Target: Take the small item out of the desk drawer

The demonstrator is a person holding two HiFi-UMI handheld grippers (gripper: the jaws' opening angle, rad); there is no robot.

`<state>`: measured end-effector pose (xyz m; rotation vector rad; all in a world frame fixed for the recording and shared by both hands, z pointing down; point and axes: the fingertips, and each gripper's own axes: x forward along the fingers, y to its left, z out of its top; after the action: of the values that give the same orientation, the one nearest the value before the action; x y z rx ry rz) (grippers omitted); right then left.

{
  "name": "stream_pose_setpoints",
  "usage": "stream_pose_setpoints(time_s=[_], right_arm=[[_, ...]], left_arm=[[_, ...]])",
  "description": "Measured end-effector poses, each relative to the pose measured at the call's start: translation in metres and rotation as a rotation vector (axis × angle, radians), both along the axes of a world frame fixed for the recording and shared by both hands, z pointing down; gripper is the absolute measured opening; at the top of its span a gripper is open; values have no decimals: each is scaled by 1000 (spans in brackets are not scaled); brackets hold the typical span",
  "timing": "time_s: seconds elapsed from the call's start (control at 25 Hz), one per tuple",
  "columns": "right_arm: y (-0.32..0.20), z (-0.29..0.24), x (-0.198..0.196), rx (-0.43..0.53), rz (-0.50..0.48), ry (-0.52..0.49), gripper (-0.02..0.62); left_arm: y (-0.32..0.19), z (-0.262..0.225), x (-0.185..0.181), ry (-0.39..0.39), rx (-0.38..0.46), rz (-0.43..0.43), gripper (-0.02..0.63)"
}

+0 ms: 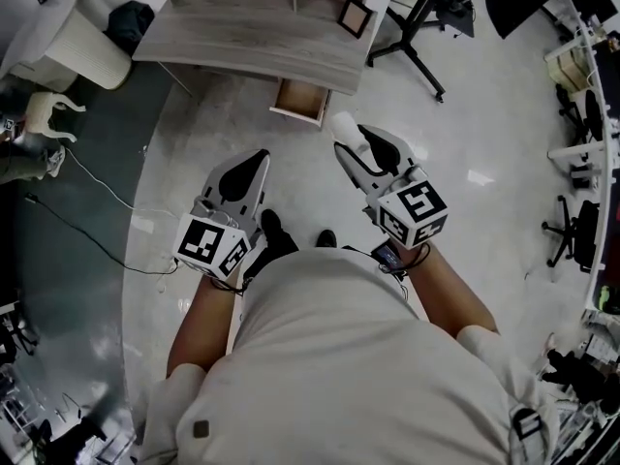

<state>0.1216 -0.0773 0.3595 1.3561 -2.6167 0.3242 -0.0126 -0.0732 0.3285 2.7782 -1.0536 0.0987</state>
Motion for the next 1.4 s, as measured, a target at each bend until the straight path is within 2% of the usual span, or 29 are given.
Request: stream_pose_setpoints(time_s=[0.4,0.8,1.0,1.4], right_arm=[[52,18,15,5,-67,-10,186],[123,9,-6,34,-40,-15,187],[161,1,-26,50,-10,-7,187],[231,-10,-90,100,44,-4,187]], left_arm=[[56,-2,14,-51,21,-37,11],[116,-2,-2,-40,20,19,11],[153,-4,-27,-34,22,44,11],[218,-9,-98,-27,45,82,11]])
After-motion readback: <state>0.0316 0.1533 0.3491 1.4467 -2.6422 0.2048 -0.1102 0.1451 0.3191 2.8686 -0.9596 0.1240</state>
